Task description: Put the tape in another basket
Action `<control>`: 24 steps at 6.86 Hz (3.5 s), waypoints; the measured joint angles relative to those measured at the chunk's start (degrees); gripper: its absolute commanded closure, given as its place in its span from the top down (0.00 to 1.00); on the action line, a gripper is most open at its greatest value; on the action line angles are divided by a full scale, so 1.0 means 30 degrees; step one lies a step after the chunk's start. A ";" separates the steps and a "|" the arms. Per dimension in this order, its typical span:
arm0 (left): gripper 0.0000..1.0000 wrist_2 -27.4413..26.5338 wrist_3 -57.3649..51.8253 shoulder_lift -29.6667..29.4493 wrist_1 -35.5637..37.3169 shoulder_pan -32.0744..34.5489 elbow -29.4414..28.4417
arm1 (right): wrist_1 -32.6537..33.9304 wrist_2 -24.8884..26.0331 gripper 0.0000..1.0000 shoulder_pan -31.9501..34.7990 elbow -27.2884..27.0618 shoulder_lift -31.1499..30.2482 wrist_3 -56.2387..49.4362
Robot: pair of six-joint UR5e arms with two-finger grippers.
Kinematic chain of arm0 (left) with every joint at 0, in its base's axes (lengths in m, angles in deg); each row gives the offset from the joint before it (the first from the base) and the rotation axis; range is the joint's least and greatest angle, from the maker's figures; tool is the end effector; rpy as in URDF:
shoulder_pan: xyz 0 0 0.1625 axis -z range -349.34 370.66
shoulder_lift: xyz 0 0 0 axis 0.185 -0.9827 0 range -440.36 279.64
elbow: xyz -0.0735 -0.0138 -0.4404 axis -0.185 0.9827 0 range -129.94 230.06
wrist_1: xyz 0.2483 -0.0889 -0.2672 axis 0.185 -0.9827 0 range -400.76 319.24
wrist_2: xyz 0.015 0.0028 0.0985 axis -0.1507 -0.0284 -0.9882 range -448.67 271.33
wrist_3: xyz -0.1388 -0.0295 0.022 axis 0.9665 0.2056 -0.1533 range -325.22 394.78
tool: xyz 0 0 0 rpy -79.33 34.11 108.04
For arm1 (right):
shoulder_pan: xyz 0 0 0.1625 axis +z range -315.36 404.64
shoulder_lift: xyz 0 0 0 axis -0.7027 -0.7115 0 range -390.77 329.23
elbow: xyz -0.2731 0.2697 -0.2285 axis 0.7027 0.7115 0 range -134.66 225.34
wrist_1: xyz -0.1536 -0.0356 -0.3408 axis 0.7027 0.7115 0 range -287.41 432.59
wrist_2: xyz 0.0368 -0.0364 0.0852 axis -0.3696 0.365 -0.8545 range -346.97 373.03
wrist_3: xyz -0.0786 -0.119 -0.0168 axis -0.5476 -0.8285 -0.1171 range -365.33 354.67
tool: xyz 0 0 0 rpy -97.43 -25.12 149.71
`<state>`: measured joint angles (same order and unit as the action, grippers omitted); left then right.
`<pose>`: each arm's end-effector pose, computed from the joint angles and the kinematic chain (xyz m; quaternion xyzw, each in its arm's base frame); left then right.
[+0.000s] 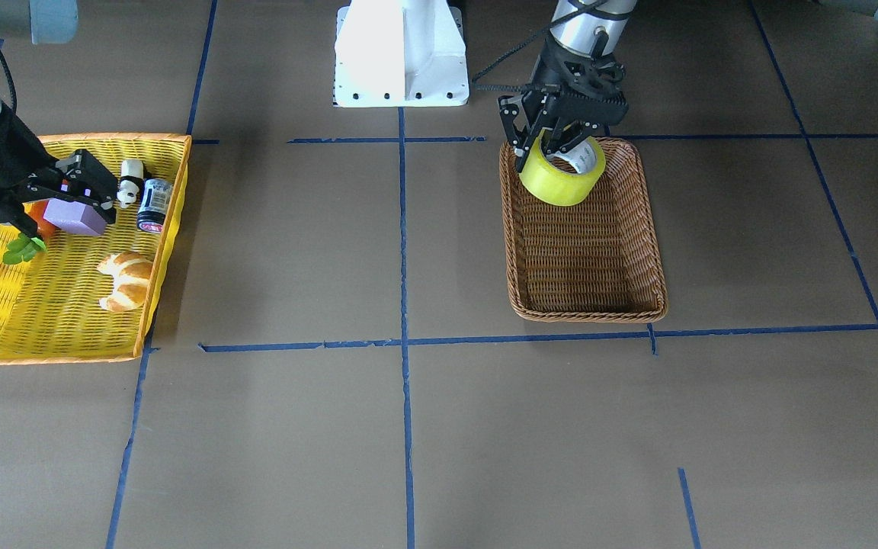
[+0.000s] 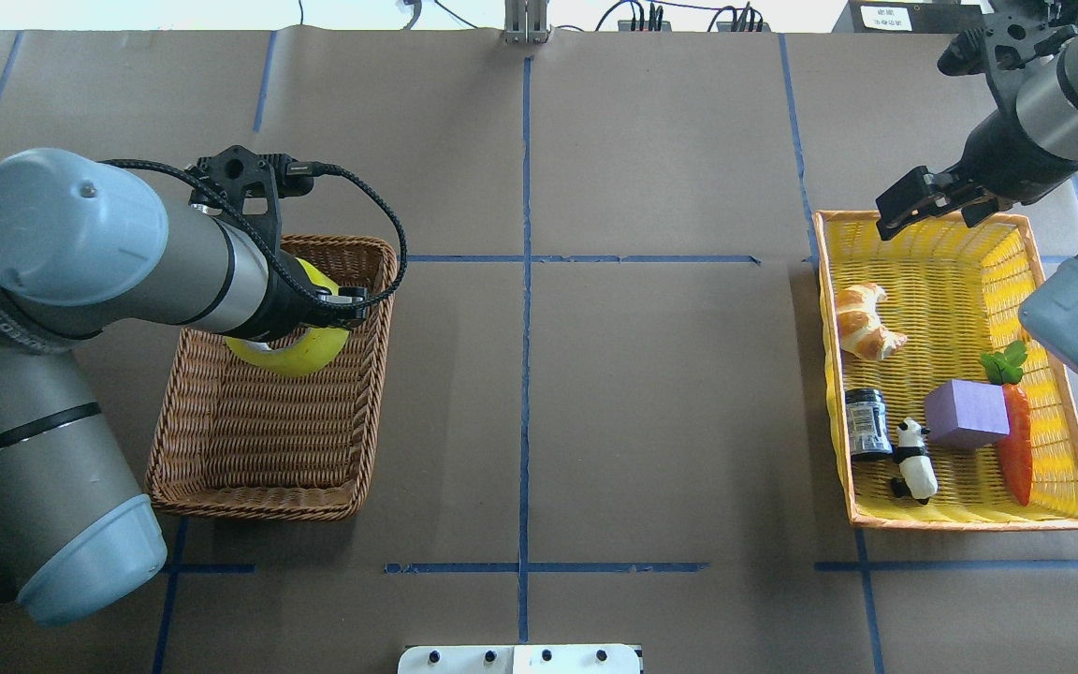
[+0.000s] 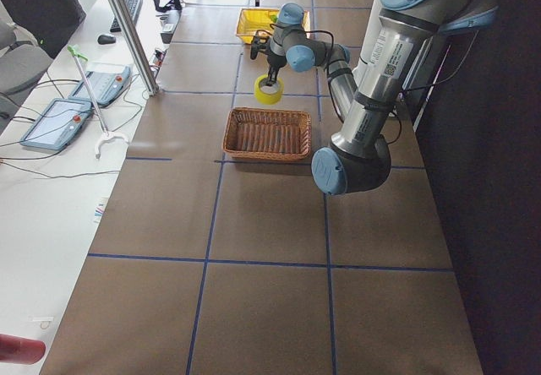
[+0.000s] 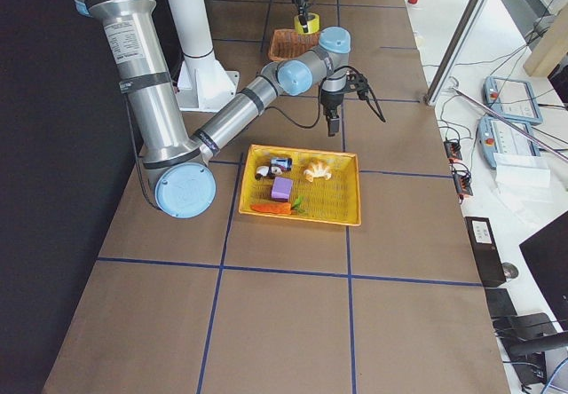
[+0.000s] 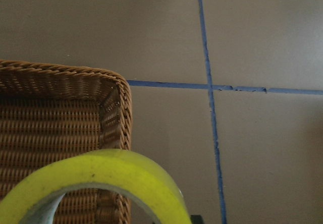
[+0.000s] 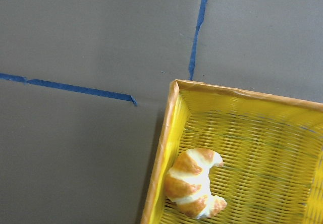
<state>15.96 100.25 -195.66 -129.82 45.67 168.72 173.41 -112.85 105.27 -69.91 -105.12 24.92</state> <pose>0.4099 -0.4055 0.2865 0.1209 0.4409 -0.0244 0.8891 -0.2173 -0.4863 0.4134 0.0664 -0.3808 -0.0729 0.9194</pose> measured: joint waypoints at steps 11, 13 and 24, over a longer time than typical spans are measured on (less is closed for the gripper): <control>1.00 0.0165 -0.1987 0.0224 -0.2496 -0.0219 -0.5377 | 0.0408 -0.0053 1.00 0.1060 -0.0318 -0.0880 -0.2333; 1.00 0.0937 -0.4810 0.0200 -0.0260 0.0766 -0.3991 | 0.0435 -0.0252 1.00 0.1464 -0.0203 -0.0999 -0.2832; 1.00 0.9473 -2.4073 1.0447 0.0555 1.7748 -0.7290 | 0.0759 -0.2157 1.00 1.0596 0.5007 -0.6731 -1.6632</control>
<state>44.37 28.04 -164.32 -128.16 98.91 146.85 175.69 -119.32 137.06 -54.89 -125.31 -24.98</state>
